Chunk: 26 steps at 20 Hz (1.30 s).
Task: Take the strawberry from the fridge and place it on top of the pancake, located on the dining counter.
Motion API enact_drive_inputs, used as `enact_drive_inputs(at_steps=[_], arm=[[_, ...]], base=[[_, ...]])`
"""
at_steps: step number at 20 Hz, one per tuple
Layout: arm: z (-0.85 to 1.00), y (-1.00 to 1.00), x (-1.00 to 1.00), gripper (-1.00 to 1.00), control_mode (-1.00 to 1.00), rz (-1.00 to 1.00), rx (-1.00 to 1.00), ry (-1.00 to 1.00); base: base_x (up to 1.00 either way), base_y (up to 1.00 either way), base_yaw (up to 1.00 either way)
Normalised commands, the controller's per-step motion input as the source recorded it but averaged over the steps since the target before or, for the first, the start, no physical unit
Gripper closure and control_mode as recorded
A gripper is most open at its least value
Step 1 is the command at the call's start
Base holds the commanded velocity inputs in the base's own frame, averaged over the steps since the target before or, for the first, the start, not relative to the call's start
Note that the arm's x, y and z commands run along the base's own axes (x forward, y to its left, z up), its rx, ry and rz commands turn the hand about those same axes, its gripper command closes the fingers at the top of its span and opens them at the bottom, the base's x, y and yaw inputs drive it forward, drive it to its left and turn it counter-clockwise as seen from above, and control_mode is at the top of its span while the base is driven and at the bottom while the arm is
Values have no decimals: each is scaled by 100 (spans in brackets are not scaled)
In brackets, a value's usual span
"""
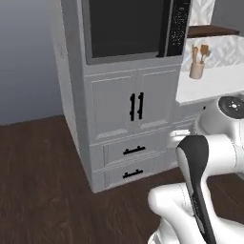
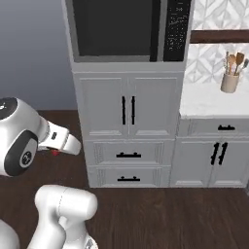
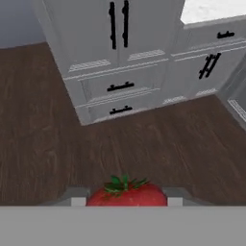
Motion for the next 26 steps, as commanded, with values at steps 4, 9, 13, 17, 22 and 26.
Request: enact_drive_inputs(at_steps=[4, 9, 13, 17, 22, 26], arm=[[0, 0, 0, 100, 100, 0, 0, 0], [0, 0, 0, 100, 100, 0, 0, 0], [0, 0, 0, 100, 100, 0, 0, 0], [0, 0, 0, 100, 100, 0, 0, 0], [0, 0, 0, 100, 100, 0, 0, 0], [0, 0, 0, 100, 100, 0, 0, 0]], base=[[-40, 81, 68], [5, 100, 4], [42, 100, -17], [80, 100, -17], [88, 100, -7], [96, 100, -1]])
